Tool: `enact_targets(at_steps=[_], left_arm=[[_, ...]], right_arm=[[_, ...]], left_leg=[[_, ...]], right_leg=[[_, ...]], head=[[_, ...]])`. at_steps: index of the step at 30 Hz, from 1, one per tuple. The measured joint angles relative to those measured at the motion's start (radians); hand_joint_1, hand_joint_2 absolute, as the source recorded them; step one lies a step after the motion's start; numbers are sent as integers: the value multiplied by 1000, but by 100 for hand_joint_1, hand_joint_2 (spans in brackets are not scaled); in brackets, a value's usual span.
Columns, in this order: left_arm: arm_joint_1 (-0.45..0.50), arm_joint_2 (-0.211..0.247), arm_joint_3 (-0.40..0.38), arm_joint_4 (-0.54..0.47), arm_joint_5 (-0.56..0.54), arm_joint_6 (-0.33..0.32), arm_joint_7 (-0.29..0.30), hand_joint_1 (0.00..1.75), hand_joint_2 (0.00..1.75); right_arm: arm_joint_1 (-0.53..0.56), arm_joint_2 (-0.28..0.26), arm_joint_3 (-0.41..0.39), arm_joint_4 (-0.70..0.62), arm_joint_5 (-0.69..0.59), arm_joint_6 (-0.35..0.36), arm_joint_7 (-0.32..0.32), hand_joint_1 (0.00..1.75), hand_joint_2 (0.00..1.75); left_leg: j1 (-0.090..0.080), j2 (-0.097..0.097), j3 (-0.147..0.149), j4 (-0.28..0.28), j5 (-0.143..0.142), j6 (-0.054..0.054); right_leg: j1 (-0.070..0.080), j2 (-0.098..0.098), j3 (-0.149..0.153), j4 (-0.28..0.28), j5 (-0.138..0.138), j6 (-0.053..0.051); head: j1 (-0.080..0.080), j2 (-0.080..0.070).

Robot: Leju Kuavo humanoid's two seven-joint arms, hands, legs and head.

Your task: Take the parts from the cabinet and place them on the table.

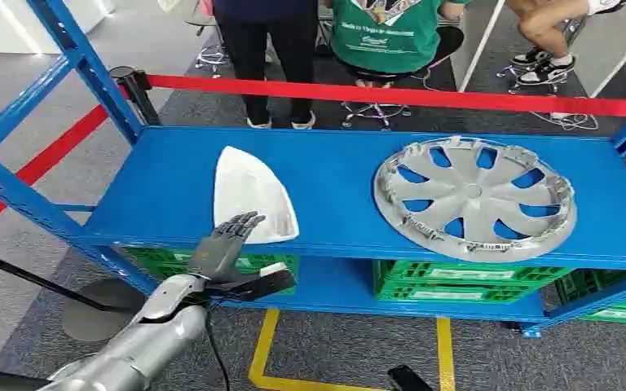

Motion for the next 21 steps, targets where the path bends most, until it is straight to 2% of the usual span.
enact_targets(at_steps=[11, 12, 13, 14, 15, 21], left_arm=[[0, 18, 20, 8, -39, 27, 21, 3, 175], [0, 19, 22, 10, -40, 27, 22, 28, 175], [0, 21, 23, 11, -41, 27, 23, 113, 175], [0, 22, 24, 12, -44, 27, 24, 152, 175], [0, 24, 24, 12, -50, 27, 26, 175, 175], [-6, 30, 25, 12, -98, 27, 48, 175, 175]], right_arm=[[0, 0, 0, 0, 4, 0, 0, 0, 0], [0, 0, 0, 0, 4, 1, 0, 0, 0], [0, 0, 0, 0, 4, 1, 0, 0, 0], [0, 0, 0, 0, 4, 3, 0, 0, 0], [0, 0, 0, 0, 4, 3, 0, 0, 0], [0, 0, 0, 0, 9, 5, 0, 0, 0]], left_leg=[[0, 0, 0, 0, 0, 0], [0, 0, 0, 0, 0, 0], [0, 0, 0, 0, 0, 0], [0, 0, 0, 0, 0, 0], [0, 0, 0, 0, 0, 0], [0, 0, 0, 0, 0, 0]], right_leg=[[0, 0, 0, 0, 0, 0], [0, 0, 0, 0, 0, 0], [0, 0, 0, 0, 0, 0], [0, 0, 0, 0, 0, 0], [0, 0, 0, 0, 0, 0], [0, 0, 0, 0, 0, 0]], head=[[0, 0], [0, 0], [0, 0], [0, 0], [0, 0], [0, 0]])
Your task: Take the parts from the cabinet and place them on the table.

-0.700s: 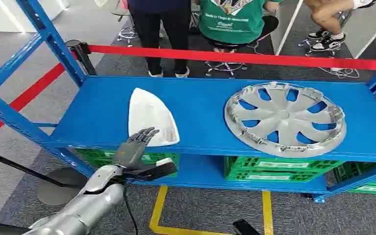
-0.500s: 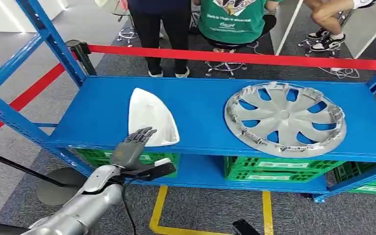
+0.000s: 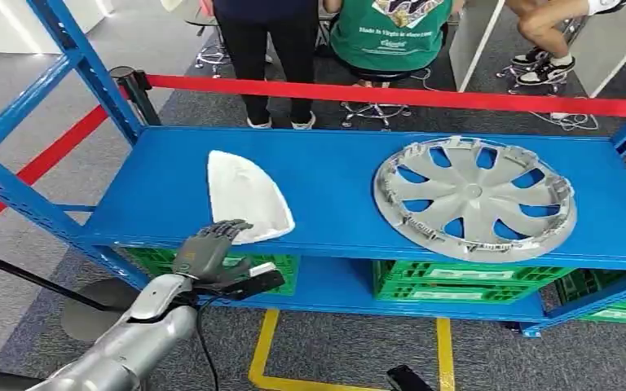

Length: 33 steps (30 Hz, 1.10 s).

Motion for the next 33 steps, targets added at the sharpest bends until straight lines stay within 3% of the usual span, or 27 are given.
enact_targets(at_steps=[14, 27, 33], left_arm=[[-26, 10, 0, 0, -81, 25, 31, 175, 175], [-81, 36, -12, -40, -305, 22, 146, 175, 175], [-139, 55, -64, -113, -455, -35, 199, 175, 175]], right_arm=[[0, 0, -1, 0, 9, 5, 0, 0, 0], [-1, 0, -3, 0, 19, 13, 5, 0, 0], [-2, 0, -3, 0, 23, 13, -1, 0, 0]], left_leg=[[0, 0, 1, 0, 0, 0], [0, 0, 1, 0, 2, 0], [-1, 0, 0, 0, 3, 0]], right_leg=[[0, 0, 1, 0, 0, 0], [0, 0, 0, 0, 2, 0], [0, 0, -1, 0, 3, 2]], head=[[0, 0], [0, 0], [0, 0]])
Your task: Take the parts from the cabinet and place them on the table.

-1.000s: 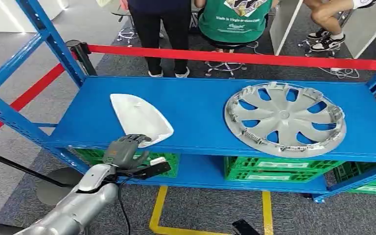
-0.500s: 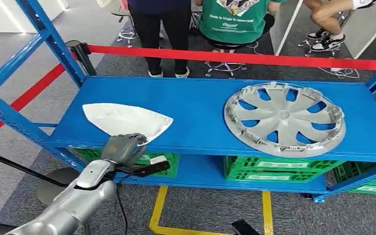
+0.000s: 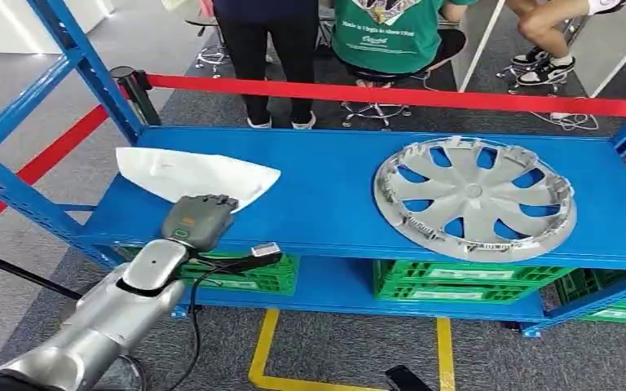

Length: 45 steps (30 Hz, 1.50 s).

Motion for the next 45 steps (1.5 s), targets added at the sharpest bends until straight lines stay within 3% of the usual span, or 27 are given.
enact_targets(at_steps=[7, 19, 38, 45], left_arm=[[-29, 7, -51, -83, -32, -37, 34, 175, 175], [-40, 15, -118, -91, -41, -23, 100, 175, 175], [-46, 25, -147, -116, -41, 16, 132, 175, 175], [-60, 28, -168, -121, -41, 5, 125, 175, 175]], right_arm=[[0, 0, -7, 0, -5, 0, -7, 0, 0], [2, 0, -16, 0, -6, -3, -10, 0, 0], [2, 0, -32, 0, -1, -5, -16, 0, 0], [0, 0, -33, 0, 3, -5, -16, 0, 0]], left_leg=[[0, 0, 0, 0, 0, 0], [0, 0, 0, 0, 0, 0], [0, 0, 0, 0, 0, 0], [-7, 0, -2, 4, 0, 4]], right_leg=[[-1, 0, 0, 0, 0, 0], [-1, 0, 0, 0, 0, 0], [-1, 0, 0, -1, 0, 0], [-8, 1, 0, -2, 5, 7]], head=[[0, 0], [0, 0], [0, 0], [0, 0]])
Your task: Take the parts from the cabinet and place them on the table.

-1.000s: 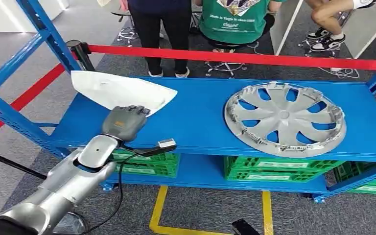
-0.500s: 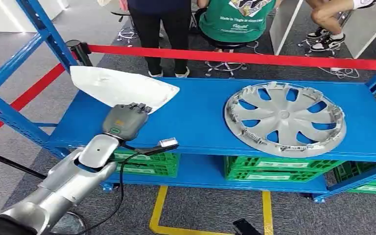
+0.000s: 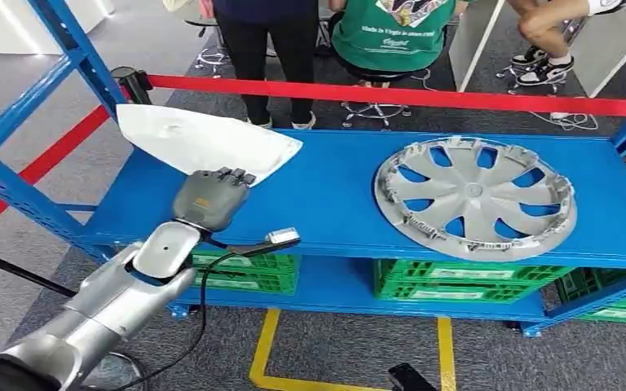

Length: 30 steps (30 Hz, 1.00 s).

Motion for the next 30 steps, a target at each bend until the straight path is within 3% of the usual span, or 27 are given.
enact_targets(at_steps=[3, 6, 7, 8, 9, 11, 12, 13, 14, 16, 17, 18, 19, 20, 22, 23, 24, 26, 27, 28, 29, 30], left_arm=[[-4, 0, -4, 0, 0, 2, -3, 175, 175], [-9, 0, -8, 0, 0, 5, -8, 175, 175], [-12, -2, -10, 0, 0, 6, -10, 175, 175], [-14, -2, -11, 0, 0, 6, -12, 175, 175], [-16, -3, -12, 0, 0, 7, -13, 175, 175], [-14, -3, -14, 0, 0, 7, -14, 175, 175], [-13, -3, -16, 0, 0, 7, -14, 175, 175], [-11, -3, -18, 0, 0, 7, -14, 175, 175], [-10, -3, -19, 0, 0, 6, -14, 175, 175], [-11, -3, -20, 0, 0, 6, -14, 175, 175], [-11, -3, -20, 0, 0, 6, -14, 175, 175], [-14, -3, -20, 0, 0, 6, -14, 175, 175], [-15, -3, -21, 0, 0, 6, -14, 175, 175], [-15, -2, -23, 0, 0, 6, -14, 175, 175], [-15, -2, -23, 0, 0, 6, -14, 175, 175], [-16, -2, -24, 0, 0, 6, -14, 175, 175], [-16, -2, -24, 0, 0, 6, -14, 175, 175], [-16, -1, -24, 0, 0, 6, -14, 175, 175], [-16, -1, -24, 0, 0, 6, -14, 175, 175], [-15, 0, -24, 1, 0, 6, -14, 175, 175], [-15, 0, -24, 2, 0, 6, -14, 175, 175], [-15, 0, -24, 2, 0, 8, -14, 175, 175]], right_arm=[[-1, 0, 0, 0, 3, 0, 3, 0, 0], [-2, 0, 0, 0, 5, 0, 7, 0, 0], [-3, -2, 0, 0, 7, 0, 8, 0, 0], [-3, -3, 0, 0, 7, -2, 8, 0, 0], [-4, -3, 0, 0, 8, -2, 8, 0, 0], [-3, -3, 0, 0, 9, -3, 10, 0, 0], [-2, -4, 0, 0, 9, -3, 10, 0, 0], [-2, -4, 0, 0, 10, -3, 10, 0, 0], [-3, -4, 0, 0, 10, -3, 10, 0, 0], [-4, -6, 0, 0, 11, -4, 9, 0, 0], [-5, -6, 0, 0, 11, -5, 10, 0, 0], [-7, 0, 0, -1, 11, -5, 9, 0, 0], [-8, -2, 0, -1, 11, -5, 9, 0, 0], [-9, -4, -1, -1, 11, -5, 10, 0, 0], [-9, -5, -1, -1, 11, -6, 10, 0, 0], [-10, -5, -1, -1, 11, -6, 10, 0, 0], [-12, -5, -1, -1, 11, -6, 9, 0, 0], [-13, -5, -1, -1, 12, -6, 10, 0, 0], [-14, -5, -1, -1, 12, -6, 9, 0, 0], [-14, -5, -1, -1, 13, -6, 9, 0, 0], [-14, -5, -1, -1, 13, -7, 9, 0, 0], [-15, -5, -1, -1, 14, -8, 10, 0, 0]], left_leg=[[-4, 0, -5, 5, 1, 7], [-6, 0, -10, 2, 17, 21], [6, 2, -6, -22, 32, 26], [10, 7, -5, -28, 42, 29], [13, 7, -8, -30, 45, 33], [15, 11, -12, -29, 45, 32], [17, 12, -13, -28, 46, 30], [20, 13, -13, -28, 46, 29], [24, 13, -13, -25, 45, 26], [37, 12, -13, -15, 36, 10], [38, 11, -17, -6, 29, -3], [34, 10, -28, 1, 27, -12], [32, 7, -34, 10, 29, -19], [31, 6, -40, 11, 31, -23], [34, 6, -49, 11, 32, -33], [35, 8, -56, 24, 12, -35], [32, 9, -76, 69, -22, -34], [26, 9, -144, 222, -102, -31], [22, 9, -177, 293, -126, -26], [19, 9, -191, 321, -127, -20], [14, 9, -186, 310, -105, -10], [7, 9, -160, 261, -68, 2]], right_leg=[[-4, 0, -1, -1, 3, 5], [-5, 1, 1, -18, 22, 21], [1, 2, -4, -21, 22, 26], [3, -2, -19, -8, 1, 29], [1, -3, -37, 41, -31, 32], [-4, -5, -105, 204, -99, 41], [-6, -5, -131, 267, -115, 46], [-9, -6, -137, 278, -105, 50], [-13, -6, -118, 244, -71, 56], [-24, -11, -33, 74, 22, 72], [-23, -10, -2, 19, 5, 88], [-16, -3, 16, 18, 4, 78], [-20, 1, 4, 14, -1, 57], [-19, 2, -3, 17, -7, 49], [-19, 3, -15, 23, -5, 29], [-19, 3, -19, 20, -3, 13], [-18, 2, -23, 18, 1, 7], [-11, 0, -32, 16, 10, -6], [-6, -1, -39, 16, 15, -14], [0, -2, -46, 16, 21, -21], [6, -2, -55, 16, 28, -25], [12, -1, -64, 16, 36, -28]], head=[[0, 0], [0, 0], [0, 0], [3, 0], [9, 0], [11, 0], [11, 0], [11, 0], [10, 0], [10, 0], [11, 0], [24, 0], [22, 0], [12, 0], [13, 0], [10, 0], [8, 0], [7, 0], [7, 0], [7, 0], [8, 0], [7, 0]])
